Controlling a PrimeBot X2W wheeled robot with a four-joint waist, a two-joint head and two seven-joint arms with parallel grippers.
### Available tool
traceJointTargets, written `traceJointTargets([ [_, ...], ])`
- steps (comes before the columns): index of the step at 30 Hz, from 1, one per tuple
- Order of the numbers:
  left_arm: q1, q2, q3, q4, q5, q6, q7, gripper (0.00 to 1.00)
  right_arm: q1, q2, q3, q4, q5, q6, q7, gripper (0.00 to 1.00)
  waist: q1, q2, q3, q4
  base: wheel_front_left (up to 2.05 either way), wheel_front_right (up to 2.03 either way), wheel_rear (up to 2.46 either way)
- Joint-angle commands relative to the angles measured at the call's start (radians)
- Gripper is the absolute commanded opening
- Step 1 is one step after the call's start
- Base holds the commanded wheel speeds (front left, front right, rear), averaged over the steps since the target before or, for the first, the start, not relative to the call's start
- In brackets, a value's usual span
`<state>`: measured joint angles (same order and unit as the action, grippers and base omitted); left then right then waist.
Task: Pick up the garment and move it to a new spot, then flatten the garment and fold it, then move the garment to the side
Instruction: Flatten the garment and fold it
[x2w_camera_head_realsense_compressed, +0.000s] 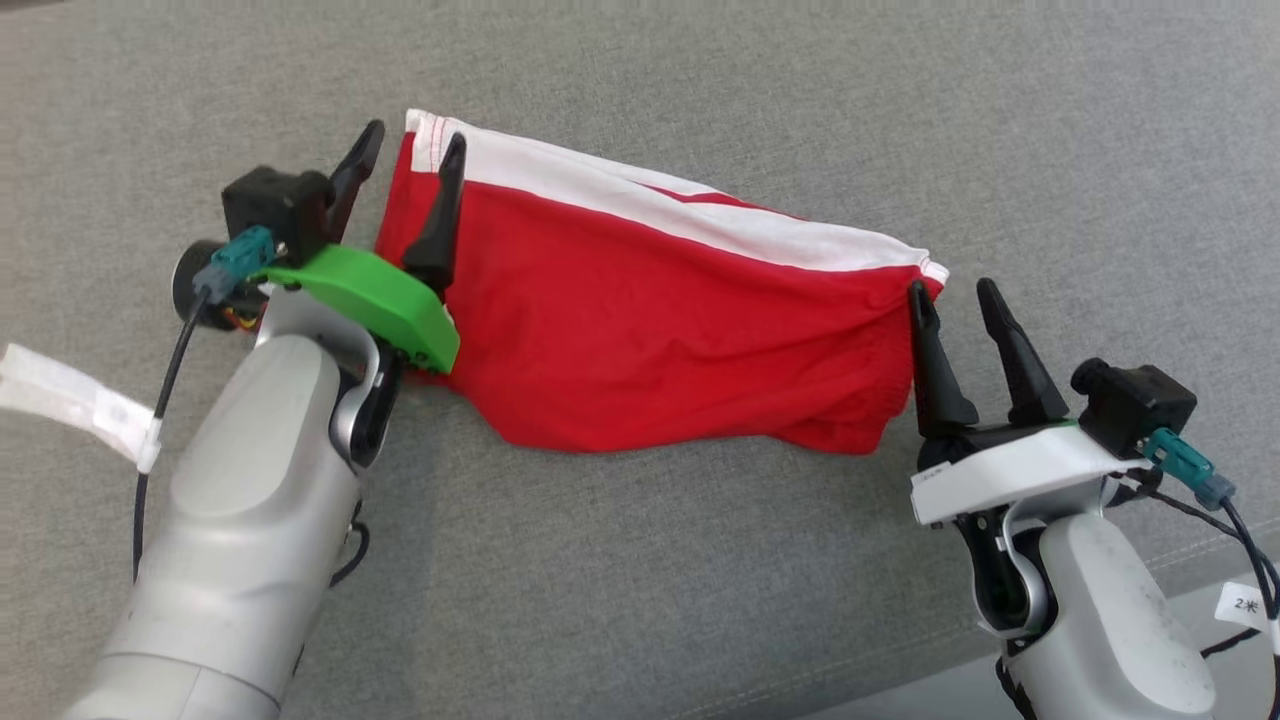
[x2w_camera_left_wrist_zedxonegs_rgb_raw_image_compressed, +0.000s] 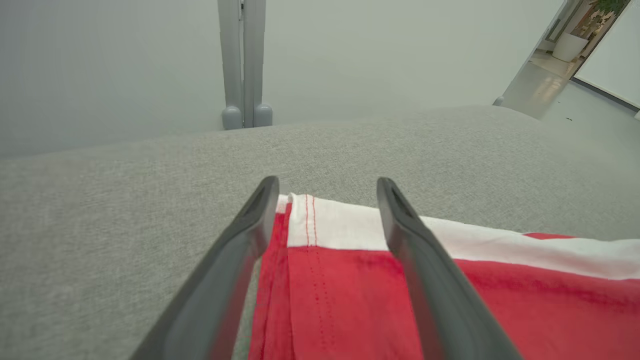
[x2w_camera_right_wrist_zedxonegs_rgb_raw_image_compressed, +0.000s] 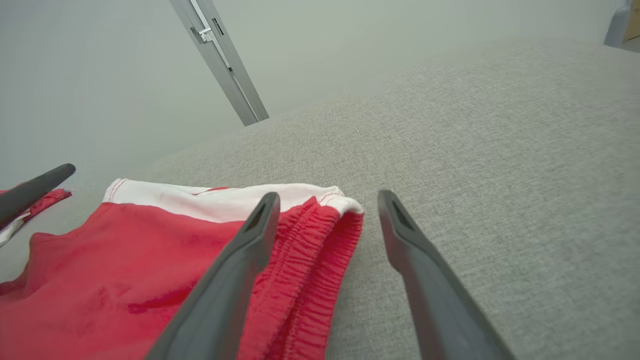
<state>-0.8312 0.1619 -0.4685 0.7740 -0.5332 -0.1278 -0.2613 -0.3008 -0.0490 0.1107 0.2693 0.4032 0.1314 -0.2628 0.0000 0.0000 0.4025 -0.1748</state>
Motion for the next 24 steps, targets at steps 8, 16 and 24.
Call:
traceJointTargets([
  [8,0.154,0.021,0.004,0.037,-0.037,0.001,0.032,1.0,0.101,-0.003,-0.093,0.01,-0.124,-0.001,-0.003,1.0,0.0,0.0,-0.148,0.035,0.0,0.0,0.0],
  [16,0.197,0.033,-0.005,0.073,-0.081,0.002,0.174,1.0,0.126,-0.003,-0.096,-0.002,-0.159,-0.001,-0.003,1.0,0.0,0.0,-0.159,0.005,0.0,0.0,0.0],
  [24,0.189,0.055,0.0,0.087,-0.108,0.009,0.236,1.0,0.125,-0.002,-0.091,-0.015,-0.141,-0.001,-0.003,1.0,0.0,0.0,-0.128,-0.031,0.0,0.0,0.0],
])
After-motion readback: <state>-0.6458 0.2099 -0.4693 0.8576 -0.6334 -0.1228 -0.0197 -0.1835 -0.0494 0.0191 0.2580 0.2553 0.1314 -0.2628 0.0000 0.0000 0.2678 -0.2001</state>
